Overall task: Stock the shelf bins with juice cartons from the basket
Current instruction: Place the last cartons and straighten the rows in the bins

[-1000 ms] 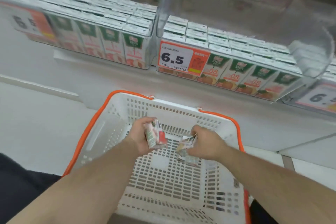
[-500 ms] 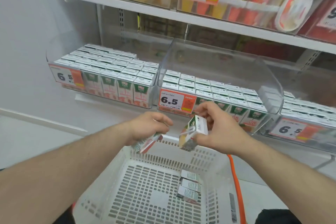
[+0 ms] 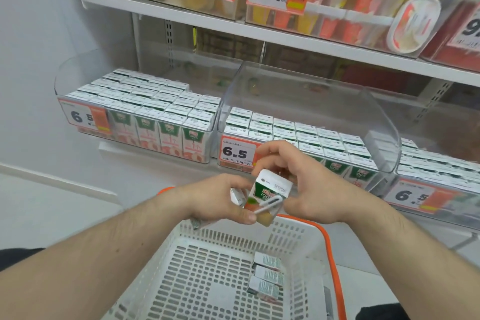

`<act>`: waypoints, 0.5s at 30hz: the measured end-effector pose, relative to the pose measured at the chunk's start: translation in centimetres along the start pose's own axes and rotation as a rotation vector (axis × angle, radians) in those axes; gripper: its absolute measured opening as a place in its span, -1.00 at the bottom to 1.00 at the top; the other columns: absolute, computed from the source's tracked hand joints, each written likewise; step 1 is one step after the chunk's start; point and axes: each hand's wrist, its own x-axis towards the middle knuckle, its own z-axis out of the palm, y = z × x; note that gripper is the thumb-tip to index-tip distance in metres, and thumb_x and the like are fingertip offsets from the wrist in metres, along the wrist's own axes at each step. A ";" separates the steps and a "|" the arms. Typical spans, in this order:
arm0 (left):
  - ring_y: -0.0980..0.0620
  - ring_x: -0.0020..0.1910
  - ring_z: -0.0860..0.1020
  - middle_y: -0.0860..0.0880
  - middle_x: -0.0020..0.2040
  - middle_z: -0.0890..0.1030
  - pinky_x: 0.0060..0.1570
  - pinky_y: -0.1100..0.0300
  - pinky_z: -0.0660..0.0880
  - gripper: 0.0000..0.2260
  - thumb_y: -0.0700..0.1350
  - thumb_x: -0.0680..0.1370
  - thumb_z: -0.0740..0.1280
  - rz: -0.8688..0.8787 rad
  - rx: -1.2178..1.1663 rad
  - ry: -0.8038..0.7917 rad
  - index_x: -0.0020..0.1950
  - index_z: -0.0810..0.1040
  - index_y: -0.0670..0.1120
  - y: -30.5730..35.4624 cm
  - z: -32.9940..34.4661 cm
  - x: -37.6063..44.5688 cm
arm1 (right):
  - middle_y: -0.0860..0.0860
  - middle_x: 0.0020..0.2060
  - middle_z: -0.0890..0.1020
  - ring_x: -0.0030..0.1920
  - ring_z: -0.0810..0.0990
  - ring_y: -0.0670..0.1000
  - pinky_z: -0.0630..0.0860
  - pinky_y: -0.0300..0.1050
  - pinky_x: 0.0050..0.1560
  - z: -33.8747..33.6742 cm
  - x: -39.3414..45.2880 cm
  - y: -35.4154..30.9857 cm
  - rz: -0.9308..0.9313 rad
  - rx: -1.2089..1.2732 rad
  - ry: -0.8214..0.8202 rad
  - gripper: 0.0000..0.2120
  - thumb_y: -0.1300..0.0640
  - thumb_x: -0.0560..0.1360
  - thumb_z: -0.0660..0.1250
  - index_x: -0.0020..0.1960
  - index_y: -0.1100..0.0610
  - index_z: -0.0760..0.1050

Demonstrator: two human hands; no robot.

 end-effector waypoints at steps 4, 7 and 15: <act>0.21 0.10 0.53 0.18 0.08 0.59 0.17 0.21 0.43 -0.66 0.00 0.34 0.59 0.016 -0.033 0.259 0.07 0.63 0.15 -0.4 0.7 0.6 | -0.24 0.21 0.52 0.15 0.48 -0.31 0.50 -0.32 0.09 0.2 0.1 0.2 0.009 0.003 0.153 -0.28 0.40 0.40 0.40 0.35 -0.18 0.25; 0.17 0.09 0.47 0.18 0.06 0.50 0.10 0.23 0.37 -0.65 0.05 0.33 0.58 0.026 0.011 0.597 0.07 0.62 0.13 -0.2 1.3 0.7 | -0.19 0.10 0.52 -0.09 0.52 -0.20 0.46 -0.34 -0.16 1.1 0.4 0.3 0.071 0.089 0.484 -0.39 0.24 0.27 0.36 0.23 -0.19 0.35; 0.28 0.00 0.46 0.22 -0.03 0.47 -0.04 0.30 0.39 -0.71 0.17 0.30 0.44 0.112 0.018 0.758 -0.02 0.56 0.18 0.8 2.4 0.3 | -0.11 -0.21 0.57 -0.27 0.54 -0.19 0.54 -0.21 -0.30 4.5 1.6 -1.1 0.201 0.196 0.705 -0.50 0.00 0.23 0.62 0.00 -0.09 0.38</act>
